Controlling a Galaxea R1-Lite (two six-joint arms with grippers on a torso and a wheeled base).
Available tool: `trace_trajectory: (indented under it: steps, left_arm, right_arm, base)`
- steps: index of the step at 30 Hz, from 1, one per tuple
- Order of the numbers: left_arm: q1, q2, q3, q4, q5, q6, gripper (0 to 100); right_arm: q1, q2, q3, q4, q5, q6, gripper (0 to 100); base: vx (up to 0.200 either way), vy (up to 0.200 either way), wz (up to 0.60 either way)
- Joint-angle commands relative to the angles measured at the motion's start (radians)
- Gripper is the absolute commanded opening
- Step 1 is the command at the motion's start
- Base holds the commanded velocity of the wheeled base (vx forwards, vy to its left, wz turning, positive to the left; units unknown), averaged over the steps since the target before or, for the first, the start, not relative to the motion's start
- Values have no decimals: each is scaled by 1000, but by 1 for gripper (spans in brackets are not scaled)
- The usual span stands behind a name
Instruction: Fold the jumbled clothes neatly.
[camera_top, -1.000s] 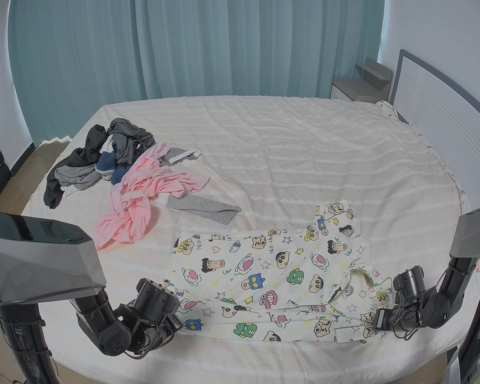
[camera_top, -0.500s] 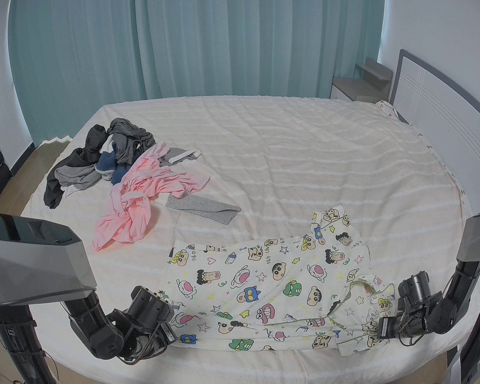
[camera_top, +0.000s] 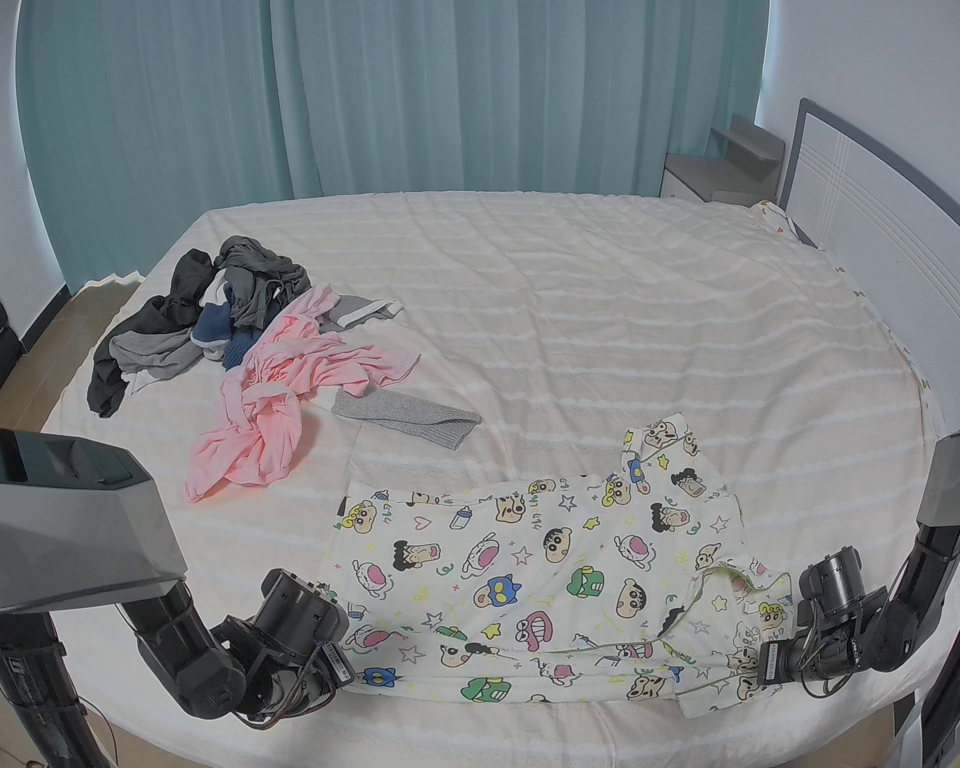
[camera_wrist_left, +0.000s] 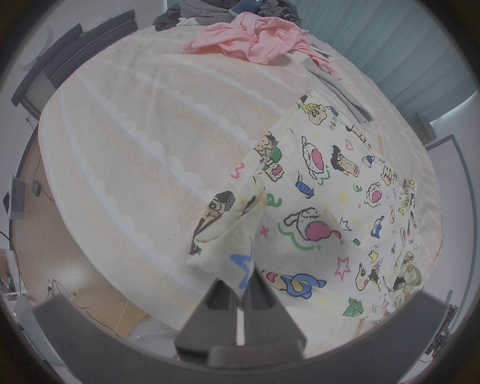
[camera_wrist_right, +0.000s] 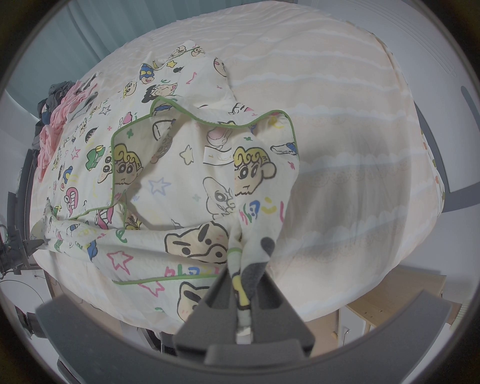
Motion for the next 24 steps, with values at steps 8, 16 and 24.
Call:
trace_trajectory:
  steps: [8, 16, 24]
  left_arm:
    - [-21, -1, 16, 0, 8, 4, 100]
    - [-2, -164, 30, 6, 60, 83, 100]
    - [74, -292, 21, 40, 90, 184, 100]
  right_arm:
    - [14, -4, 7, -7, -3, -3, 100]
    - [11, -132, 0, 1, -16, -51, 100]
    - [-36, -214, -21, -7, -47, -126, 100]
  base:
    - [0, 0, 0]
    - [0, 0, 0]
    - [0, 0, 0]
